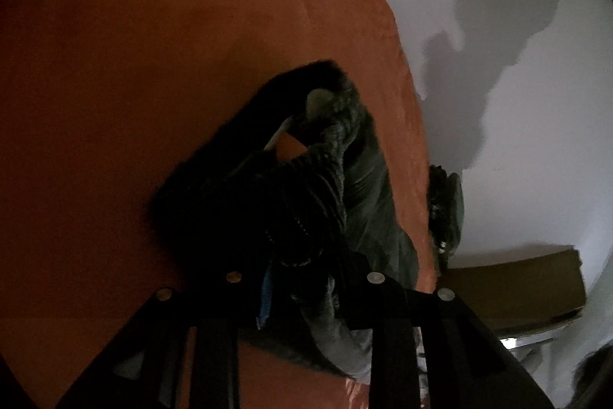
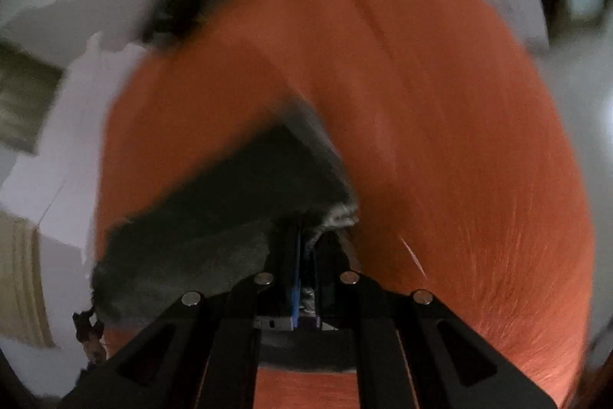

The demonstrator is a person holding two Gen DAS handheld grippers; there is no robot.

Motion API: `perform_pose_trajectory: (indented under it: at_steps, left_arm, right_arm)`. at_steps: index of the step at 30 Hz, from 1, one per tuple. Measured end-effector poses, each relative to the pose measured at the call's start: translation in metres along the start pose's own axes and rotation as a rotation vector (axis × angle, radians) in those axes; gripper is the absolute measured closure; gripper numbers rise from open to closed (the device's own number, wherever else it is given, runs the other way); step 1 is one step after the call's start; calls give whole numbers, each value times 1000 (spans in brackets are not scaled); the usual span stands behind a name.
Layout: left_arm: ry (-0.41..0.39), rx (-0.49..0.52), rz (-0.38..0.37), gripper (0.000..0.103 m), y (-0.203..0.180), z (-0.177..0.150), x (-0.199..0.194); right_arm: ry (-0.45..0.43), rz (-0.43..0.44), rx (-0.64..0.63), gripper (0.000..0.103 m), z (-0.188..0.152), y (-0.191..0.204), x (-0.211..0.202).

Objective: Fold clothes

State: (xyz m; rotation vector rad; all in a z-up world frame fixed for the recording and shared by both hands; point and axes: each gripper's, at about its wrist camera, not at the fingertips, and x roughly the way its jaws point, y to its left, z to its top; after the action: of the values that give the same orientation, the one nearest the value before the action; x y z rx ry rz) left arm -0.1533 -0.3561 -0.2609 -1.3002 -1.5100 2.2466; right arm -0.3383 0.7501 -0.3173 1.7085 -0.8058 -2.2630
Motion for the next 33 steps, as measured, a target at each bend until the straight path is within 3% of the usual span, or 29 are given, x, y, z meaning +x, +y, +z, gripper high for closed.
perform_pose_trajectory:
  at_steps: [5,11,14,17,23,24,27,30,33]
  left_arm:
    - [13,-24,5,72,7,-3,-7]
    - [-10,-5,48,73,-31,-5,27]
    - [-29,42,129,74,-44,-3,35]
    - [-19,17,131,74,-39,7,37]
    - [4,-65,71,74,-17,10,50]
    - [12,-66,60,72,-16,10,50]
    - [25,-68,45,71,-20,8,50]
    - [25,-85,42,65,-26,4,47]
    - [-6,-46,34,61,-36,0,33]
  right_arm:
    - [-63,131,124,98,-20,-33,2]
    - [-159,74,67,99,-33,6,-60]
    - [-162,17,92,100,-39,7,-66]
    - [-164,-39,116,101,-45,9,-71]
    - [-28,-111,184,99,-57,-29,-11]
    - [-40,-105,199,97,-59,-33,-11]
    - [-64,-112,208,73,-58,-33,-20]
    - [-110,-188,157,60,-46,-23,-36]
    - [-168,-178,100,49,-21,-1,-42]
